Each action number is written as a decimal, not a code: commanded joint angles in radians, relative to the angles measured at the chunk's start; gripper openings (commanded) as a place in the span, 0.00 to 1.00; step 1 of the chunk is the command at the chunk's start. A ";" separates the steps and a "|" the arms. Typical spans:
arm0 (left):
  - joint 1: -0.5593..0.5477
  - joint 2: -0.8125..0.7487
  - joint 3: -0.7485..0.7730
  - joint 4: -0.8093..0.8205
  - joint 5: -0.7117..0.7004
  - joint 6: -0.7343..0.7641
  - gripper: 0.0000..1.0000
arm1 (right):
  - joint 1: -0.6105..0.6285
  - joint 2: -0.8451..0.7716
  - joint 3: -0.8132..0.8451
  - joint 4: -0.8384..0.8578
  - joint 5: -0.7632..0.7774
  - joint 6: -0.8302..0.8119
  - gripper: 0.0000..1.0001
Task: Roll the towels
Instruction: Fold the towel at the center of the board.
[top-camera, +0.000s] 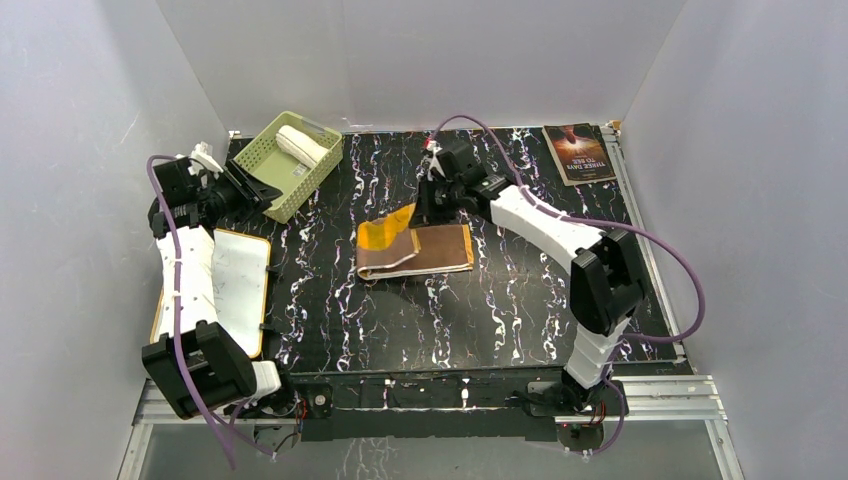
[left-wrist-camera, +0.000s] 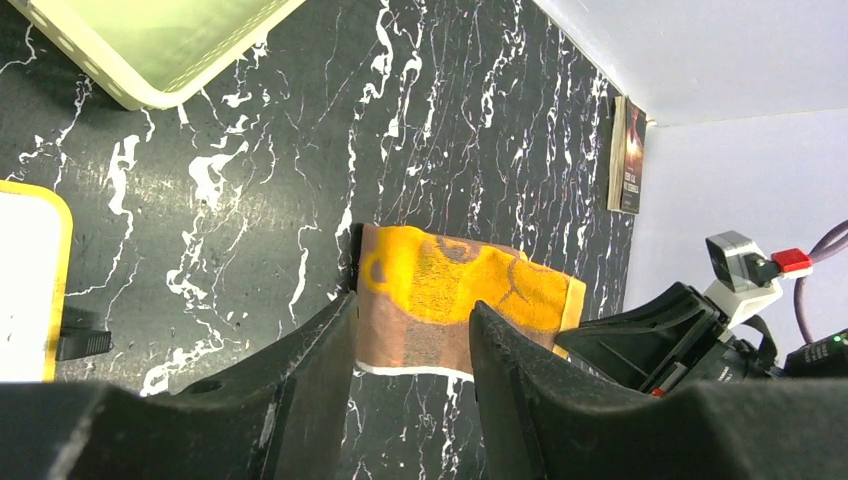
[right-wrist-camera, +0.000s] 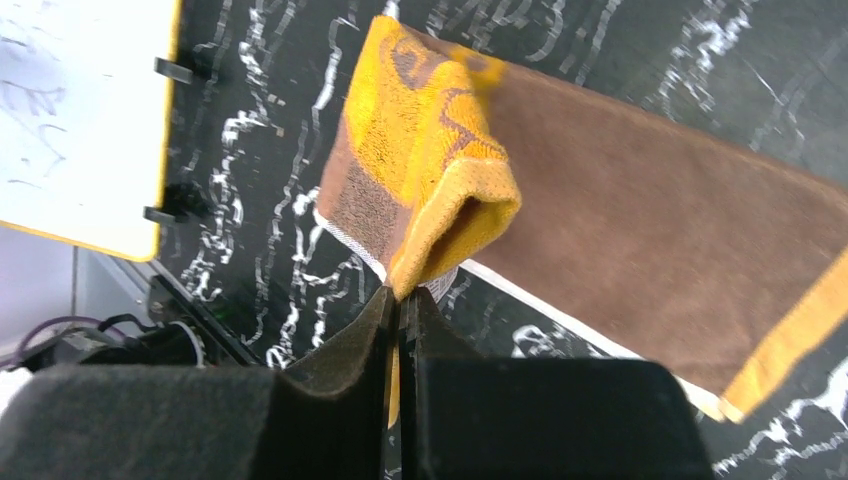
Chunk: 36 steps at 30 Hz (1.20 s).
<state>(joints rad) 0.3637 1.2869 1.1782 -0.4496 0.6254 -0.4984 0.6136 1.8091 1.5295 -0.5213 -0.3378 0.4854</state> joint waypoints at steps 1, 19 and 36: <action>0.006 0.010 0.008 -0.032 0.014 0.010 0.43 | -0.039 -0.097 -0.111 0.074 0.016 -0.068 0.00; -0.003 0.057 0.035 -0.106 0.006 0.072 0.41 | -0.225 -0.088 -0.260 0.088 -0.031 -0.190 0.00; -0.152 0.076 -0.007 -0.116 -0.076 0.117 0.38 | -0.254 -0.042 -0.372 0.126 -0.043 -0.186 0.04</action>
<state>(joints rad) 0.2962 1.3624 1.1809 -0.5392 0.5961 -0.4007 0.3809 1.7508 1.1717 -0.4538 -0.3695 0.3126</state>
